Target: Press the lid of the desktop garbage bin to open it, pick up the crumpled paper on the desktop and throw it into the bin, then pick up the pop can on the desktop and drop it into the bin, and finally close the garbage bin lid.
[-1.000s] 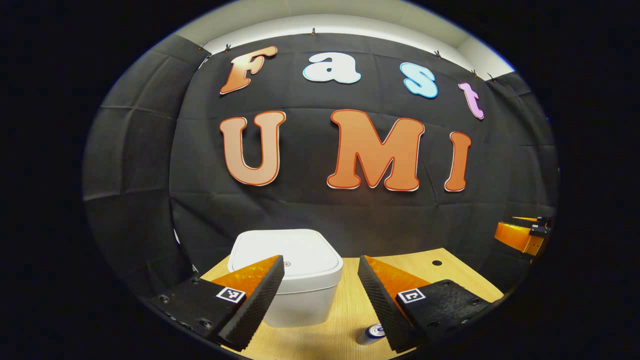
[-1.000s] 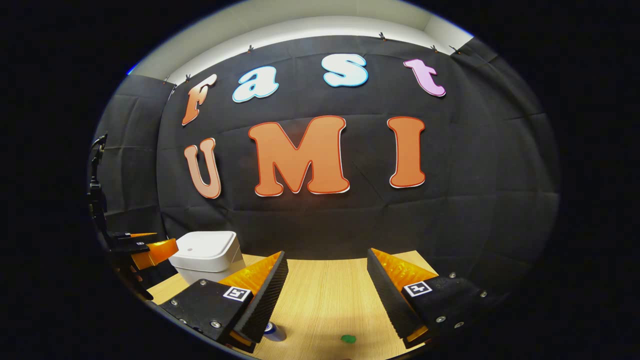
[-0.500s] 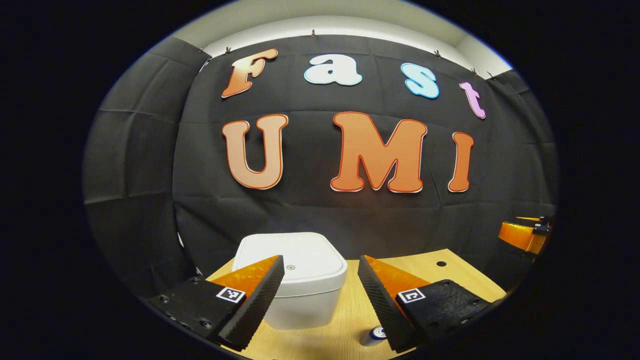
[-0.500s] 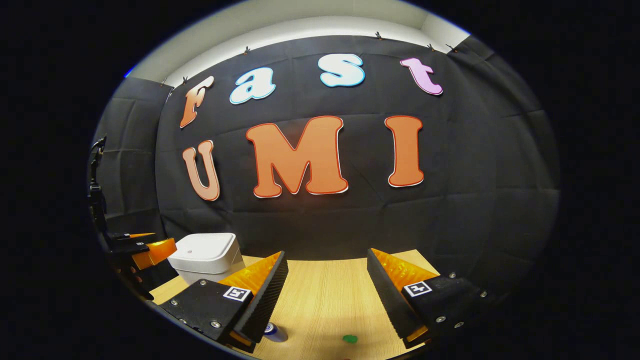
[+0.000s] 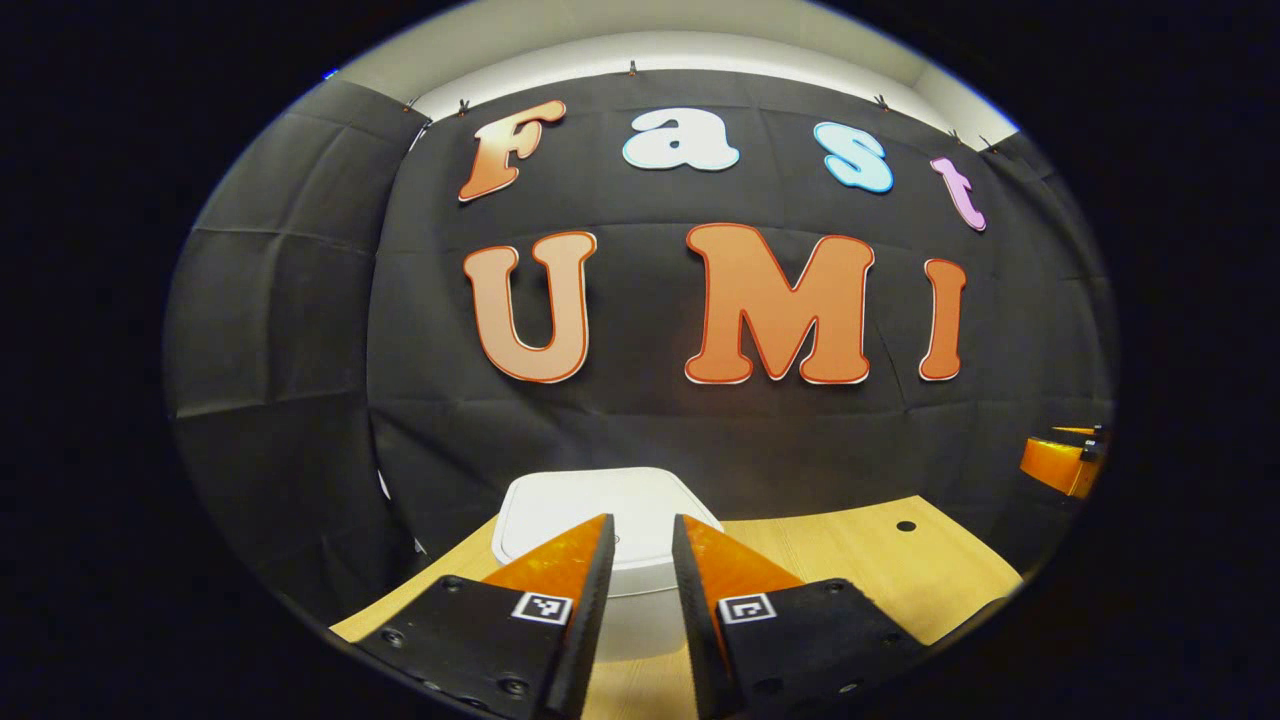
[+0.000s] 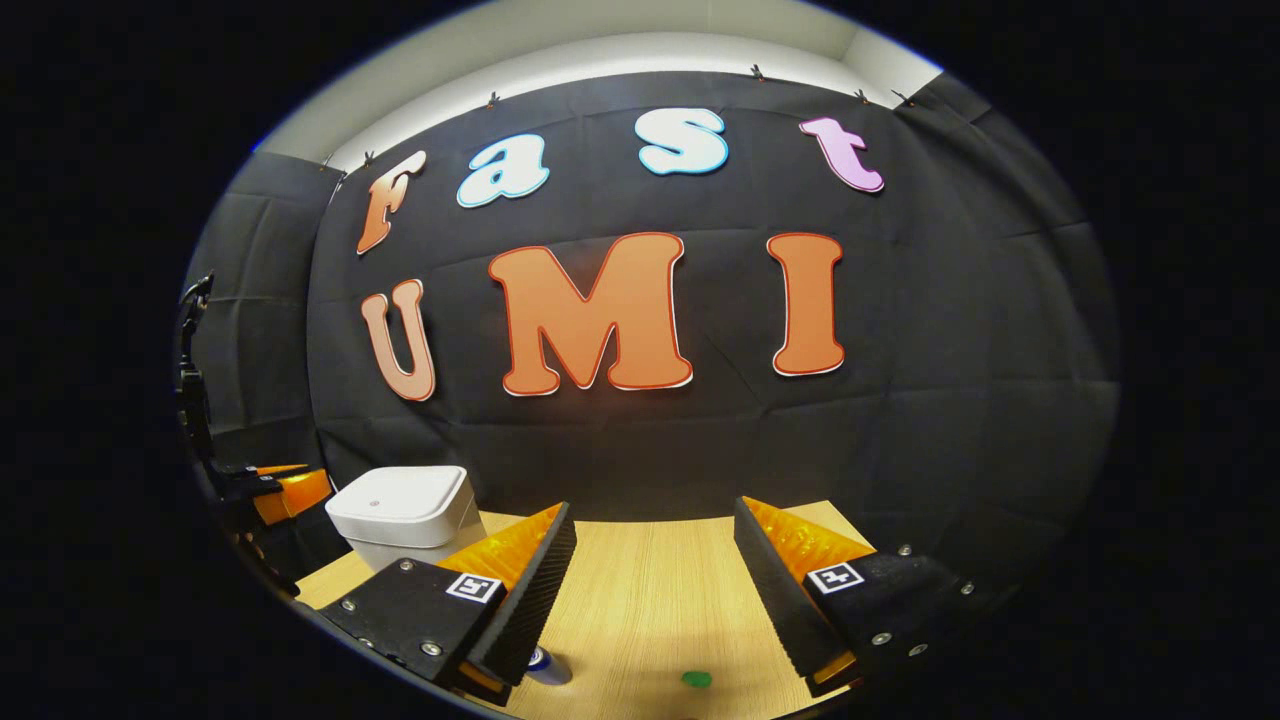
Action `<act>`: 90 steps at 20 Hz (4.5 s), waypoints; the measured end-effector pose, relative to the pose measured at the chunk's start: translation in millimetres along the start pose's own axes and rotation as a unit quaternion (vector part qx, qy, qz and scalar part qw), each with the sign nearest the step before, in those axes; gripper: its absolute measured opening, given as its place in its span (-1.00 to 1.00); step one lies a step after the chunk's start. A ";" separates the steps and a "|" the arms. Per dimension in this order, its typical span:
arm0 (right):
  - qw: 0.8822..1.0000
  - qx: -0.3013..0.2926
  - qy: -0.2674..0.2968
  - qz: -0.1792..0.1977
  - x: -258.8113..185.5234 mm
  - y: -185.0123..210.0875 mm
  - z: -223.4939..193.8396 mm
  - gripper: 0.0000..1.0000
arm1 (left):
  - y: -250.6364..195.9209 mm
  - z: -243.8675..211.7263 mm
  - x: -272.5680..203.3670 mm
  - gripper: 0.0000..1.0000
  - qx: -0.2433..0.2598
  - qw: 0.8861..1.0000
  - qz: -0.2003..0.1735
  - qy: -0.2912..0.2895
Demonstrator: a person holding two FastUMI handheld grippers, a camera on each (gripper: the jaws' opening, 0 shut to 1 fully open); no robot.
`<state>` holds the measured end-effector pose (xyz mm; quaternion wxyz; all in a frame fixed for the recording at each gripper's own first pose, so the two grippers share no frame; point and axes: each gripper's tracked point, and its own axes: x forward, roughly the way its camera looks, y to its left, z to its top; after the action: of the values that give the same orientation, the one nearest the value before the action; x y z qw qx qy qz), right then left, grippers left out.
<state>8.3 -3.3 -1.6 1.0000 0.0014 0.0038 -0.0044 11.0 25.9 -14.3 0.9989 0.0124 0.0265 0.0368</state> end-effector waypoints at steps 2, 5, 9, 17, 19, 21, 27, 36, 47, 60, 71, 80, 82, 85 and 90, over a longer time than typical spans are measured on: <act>1.000 0.000 0.000 0.000 -0.8 0.1 0.2 0.90 | 0.5 -6.7 1.4 -0.64 -0.009 1.000 0.000 0.014; 1.000 -0.004 0.002 -0.001 0.4 0.1 -0.4 1.00 | -2.1 -10.3 1.4 -1.00 -0.012 1.000 -0.013 0.024; 1.000 -0.004 0.007 0.001 1.2 1.8 -1.3 0.90 | 2.4 -7.3 6.7 -1.00 0.002 0.999 -0.024 0.043; 1.000 0.003 0.019 0.006 7.5 4.5 -8.7 0.90 | 24.9 12.3 62.5 -1.00 -0.008 0.993 -0.057 0.102; 1.000 0.004 0.026 0.009 9.8 6.7 -13.5 0.90 | 29.8 15.9 80.2 -1.00 -0.014 0.991 -0.062 0.115; 1.000 0.001 0.029 0.008 11.7 5.8 -16.1 0.90 | 33.3 8.1 93.1 -1.00 -0.006 0.988 -0.067 0.141; 0.999 0.014 0.041 0.000 18.7 0.0 -26.9 0.91 | 44.9 -21.7 122.2 -1.00 0.025 0.976 -0.074 0.202; 0.998 0.010 0.056 0.003 20.6 7.2 -35.5 0.90 | 36.2 -64.6 115.7 -0.99 0.075 0.956 -0.108 0.264; 0.999 0.002 0.035 -0.004 11.3 4.6 -14.4 0.91 | 40.7 -41.8 122.3 -1.00 -0.017 0.977 -0.068 0.201; 0.999 -0.010 0.021 0.030 0.8 23.5 -6.0 0.90 | 34.8 58.6 45.3 -1.00 -0.031 0.998 -0.061 0.013; 0.998 0.003 0.051 0.021 -2.9 4.1 -29.1 0.91 | 23.0 36.3 29.2 -0.54 -0.024 0.998 -0.062 0.013; 0.991 -0.012 0.135 0.014 7.9 -28.0 -94.8 0.91 | -2.6 12.3 23.9 0.92 -0.004 0.996 -0.085 0.022; 0.985 -0.002 0.174 0.021 12.0 -33.1 -121.1 0.91 | 0.7 7.2 24.4 0.92 -0.002 0.996 -0.084 0.028; 0.972 -0.001 0.234 0.013 17.3 -48.3 -167.8 0.91 | 12.0 -1.8 27.1 0.91 0.002 0.996 -0.076 0.037; 0.943 0.043 0.328 0.018 18.2 -45.2 -236.6 0.92 | 33.5 -16.3 30.7 0.91 -0.005 0.996 -0.063 0.058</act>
<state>24.3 -48.0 -238.4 0.9422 0.0456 0.3317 0.0144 38.3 61.9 -31.3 0.9961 0.0039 0.0850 -0.0250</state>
